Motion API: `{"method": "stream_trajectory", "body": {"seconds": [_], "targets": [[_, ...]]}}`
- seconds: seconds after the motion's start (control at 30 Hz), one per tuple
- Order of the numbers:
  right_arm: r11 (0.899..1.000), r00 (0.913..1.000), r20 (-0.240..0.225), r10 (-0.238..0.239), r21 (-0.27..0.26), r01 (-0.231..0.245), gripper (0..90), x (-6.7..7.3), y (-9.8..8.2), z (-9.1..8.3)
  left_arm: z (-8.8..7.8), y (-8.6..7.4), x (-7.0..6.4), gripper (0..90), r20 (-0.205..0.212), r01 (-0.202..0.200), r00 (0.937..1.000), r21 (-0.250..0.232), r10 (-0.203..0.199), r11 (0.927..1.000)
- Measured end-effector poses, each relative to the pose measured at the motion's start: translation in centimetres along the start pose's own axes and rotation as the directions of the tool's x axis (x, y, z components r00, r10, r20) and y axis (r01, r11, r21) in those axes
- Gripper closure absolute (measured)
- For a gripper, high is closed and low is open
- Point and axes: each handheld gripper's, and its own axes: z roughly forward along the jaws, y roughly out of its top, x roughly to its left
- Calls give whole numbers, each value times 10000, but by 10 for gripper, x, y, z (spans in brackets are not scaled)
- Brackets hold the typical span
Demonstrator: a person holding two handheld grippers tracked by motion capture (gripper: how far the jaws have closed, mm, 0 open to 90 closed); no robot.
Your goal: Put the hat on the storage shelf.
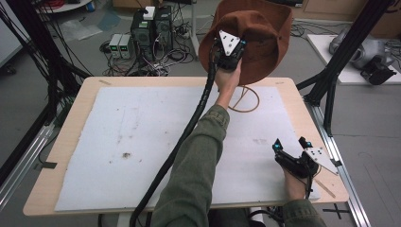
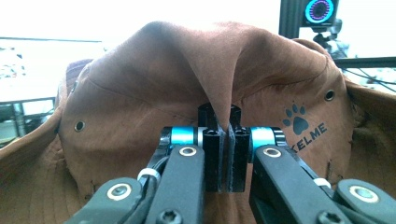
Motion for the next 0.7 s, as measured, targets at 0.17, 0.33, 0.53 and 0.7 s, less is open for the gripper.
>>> {"method": "stream_trajectory", "body": {"seconds": [0.17, 0.33, 0.53, 0.7], "targets": [[10000, 10000, 18, 56, 46, -56, 65, 1, 0, 1, 3, -5, 0, 875, 170, 118, 9998, 396, -125, 9991], [10000, 10000, 7, -6, 21, 6, 65, 2, 0, 1, 5, -7, -3, 875, 482, -254, 9986, 1021, 205, 9945], [10000, 10000, 29, -5, 16, 5, 65, 2, 0, 1, 10, -7, -6, 872, 798, -680, 9953, 1661, 553, 9838], [10000, 10000, 18, -14, 11, 14, 65, 2, 0, 1, 10, -9, -12, 866, 974, -937, 9923, 1894, 763, 9774]]}}
